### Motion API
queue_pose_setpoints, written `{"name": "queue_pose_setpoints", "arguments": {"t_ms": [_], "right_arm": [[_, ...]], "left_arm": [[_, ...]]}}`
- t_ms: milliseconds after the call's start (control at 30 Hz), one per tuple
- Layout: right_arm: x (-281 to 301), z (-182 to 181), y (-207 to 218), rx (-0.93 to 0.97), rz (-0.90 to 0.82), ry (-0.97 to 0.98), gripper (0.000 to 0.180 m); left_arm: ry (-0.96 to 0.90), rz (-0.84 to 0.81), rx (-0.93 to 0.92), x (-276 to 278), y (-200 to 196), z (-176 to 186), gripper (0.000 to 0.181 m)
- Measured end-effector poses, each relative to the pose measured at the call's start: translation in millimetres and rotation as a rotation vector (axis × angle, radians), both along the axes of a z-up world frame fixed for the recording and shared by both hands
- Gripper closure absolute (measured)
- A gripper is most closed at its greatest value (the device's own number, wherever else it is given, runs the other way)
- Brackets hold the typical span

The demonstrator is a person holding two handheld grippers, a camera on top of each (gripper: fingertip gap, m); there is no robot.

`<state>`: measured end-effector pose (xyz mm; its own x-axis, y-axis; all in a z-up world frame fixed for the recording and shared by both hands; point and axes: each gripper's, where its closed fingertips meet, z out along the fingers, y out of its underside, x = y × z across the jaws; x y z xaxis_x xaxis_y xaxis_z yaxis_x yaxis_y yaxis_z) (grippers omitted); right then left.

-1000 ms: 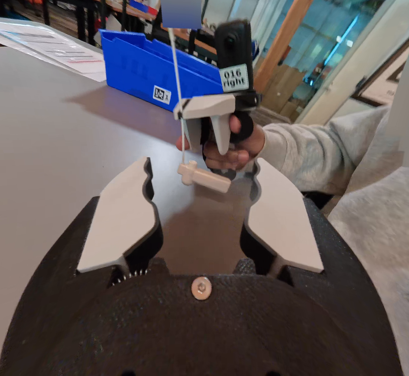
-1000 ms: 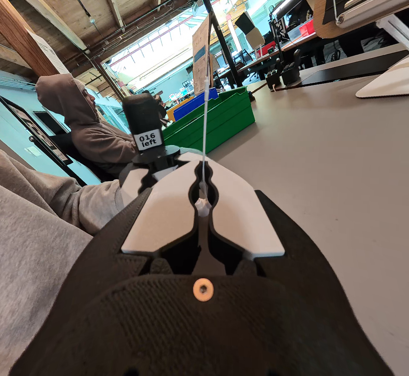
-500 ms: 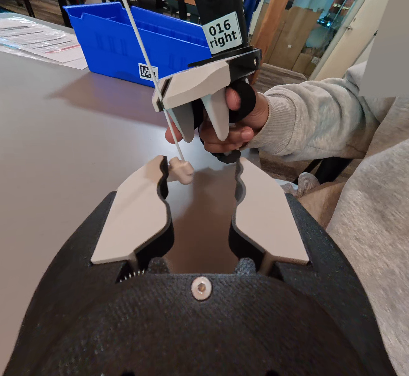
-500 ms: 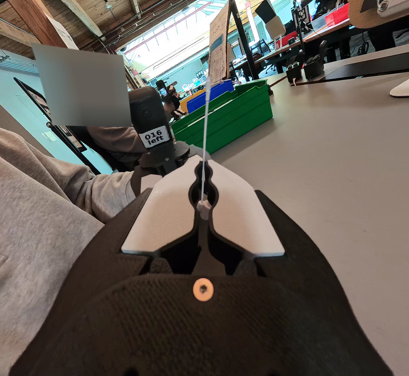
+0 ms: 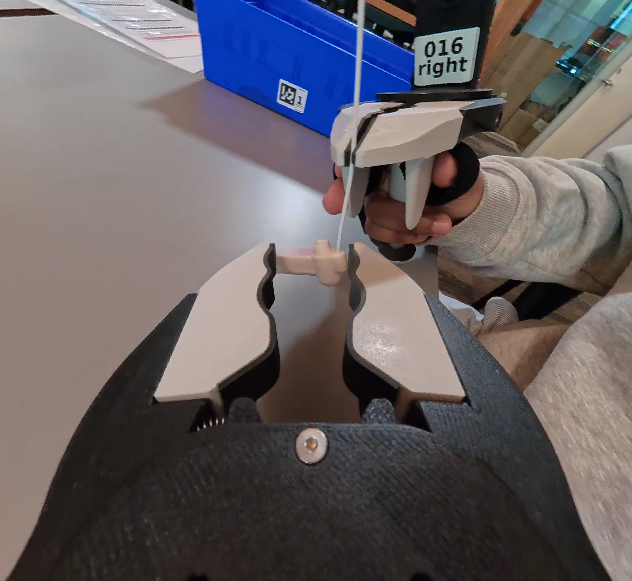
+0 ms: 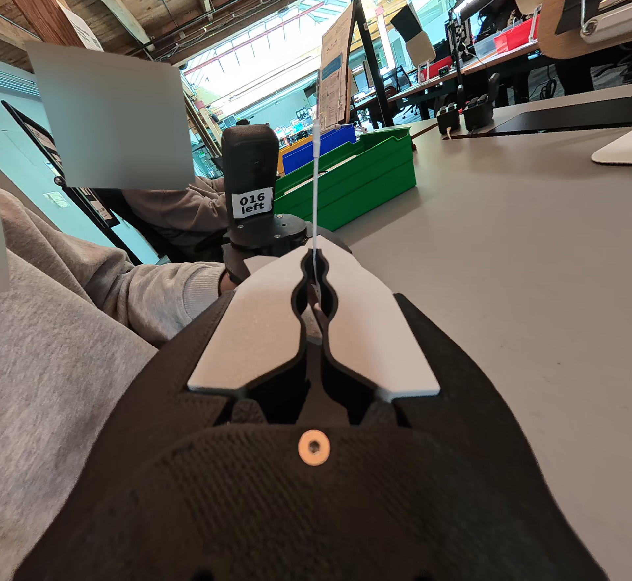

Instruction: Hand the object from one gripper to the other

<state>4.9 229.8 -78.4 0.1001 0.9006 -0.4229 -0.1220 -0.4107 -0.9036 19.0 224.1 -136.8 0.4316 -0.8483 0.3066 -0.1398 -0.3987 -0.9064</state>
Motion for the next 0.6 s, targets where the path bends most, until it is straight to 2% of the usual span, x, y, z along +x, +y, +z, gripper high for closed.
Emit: {"name": "queue_pose_setpoints", "arguments": {"t_ms": [200,400,600], "right_arm": [[0.0,-1.9,1.2,0.014,-0.014,-0.014,0.178],[-1.7,0.5,-3.6,0.026,0.006,-0.001,0.178],[-0.2,1.9,-2.7,0.023,0.002,0.008,0.178]], "left_arm": [[0.022,0.035,-0.011,-4.4,5.0,-3.3,0.140],[0.013,-0.025,0.012,-0.1,-2.7,-0.5,0.141],[0.005,0.012,0.018,-2.4,1.8,0.7,0.135]]}}
